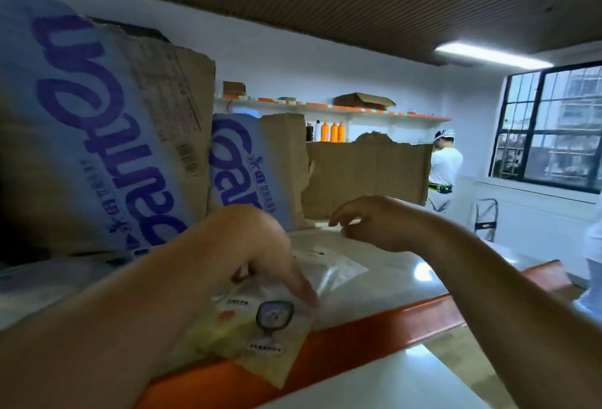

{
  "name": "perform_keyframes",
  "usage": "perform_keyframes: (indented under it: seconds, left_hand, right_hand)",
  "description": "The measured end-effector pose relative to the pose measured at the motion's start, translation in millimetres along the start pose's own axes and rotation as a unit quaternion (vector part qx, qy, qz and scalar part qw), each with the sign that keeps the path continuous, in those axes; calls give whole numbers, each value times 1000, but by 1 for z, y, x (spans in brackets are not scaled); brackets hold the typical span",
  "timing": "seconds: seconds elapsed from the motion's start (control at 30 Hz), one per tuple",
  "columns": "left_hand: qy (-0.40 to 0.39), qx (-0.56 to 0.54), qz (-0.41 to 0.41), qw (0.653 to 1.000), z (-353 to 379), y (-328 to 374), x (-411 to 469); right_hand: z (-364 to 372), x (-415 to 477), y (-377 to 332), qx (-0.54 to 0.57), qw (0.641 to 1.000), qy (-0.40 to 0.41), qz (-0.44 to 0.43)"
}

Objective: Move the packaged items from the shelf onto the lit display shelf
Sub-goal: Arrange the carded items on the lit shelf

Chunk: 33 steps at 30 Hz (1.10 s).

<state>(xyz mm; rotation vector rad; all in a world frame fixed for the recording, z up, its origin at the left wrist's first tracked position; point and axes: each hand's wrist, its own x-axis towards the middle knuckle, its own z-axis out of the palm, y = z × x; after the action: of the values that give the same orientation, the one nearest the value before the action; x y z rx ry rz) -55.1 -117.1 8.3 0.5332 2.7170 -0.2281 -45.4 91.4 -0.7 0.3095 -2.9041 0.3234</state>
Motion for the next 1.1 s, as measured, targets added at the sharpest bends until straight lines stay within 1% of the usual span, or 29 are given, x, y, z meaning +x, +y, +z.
perform_keyframes:
  seconds: [0.07,0.1,0.17,0.23,0.37,0.47,0.53,0.6,0.67,0.8,0.93,1.0,1.1]
  left_hand:
    - [27,63,12,998,7,5,5]
    - [45,74,24,996,10,5,5]
    - [70,48,39,996,13,2,1]
    - [81,-5,51,995,14,-5,4]
    - [182,-64,78,978,19,-22,29]
    - [170,-94,79,978,22,-28,38]
    - [178,-96,79,976,24,-31,45]
    - [183,-95,68,976,24,-34,48]
    - [182,-99,59,977,23,-38,48]
    - [168,-133,64,975,23,-42,46]
    - [173,-140,71,972,25,-39,48]
    - [172,-132,79,973,26,-38,48]
    - [174,-134,95,971,28,-38,49]
  right_hand:
    - [5,15,10,8,1000,-15,-24]
    - [7,22,12,3,999,-29,-36]
    - [7,36,13,2,996,-70,-54]
    - [4,51,10,6,991,-115,-63]
    - [-3,80,0,-7,986,-143,-83]
    - [7,87,-7,11,980,-162,-113]
    - [20,86,-10,37,972,-194,-129]
    - [32,86,-9,26,962,-238,-131]
    - [35,87,-9,24,957,-263,-122]
    - [36,86,-4,-22,954,-270,-129]
    - [38,89,6,4,967,-234,-95]
    - [37,89,10,22,969,-232,-78]
    - [37,92,17,18,972,-219,-80]
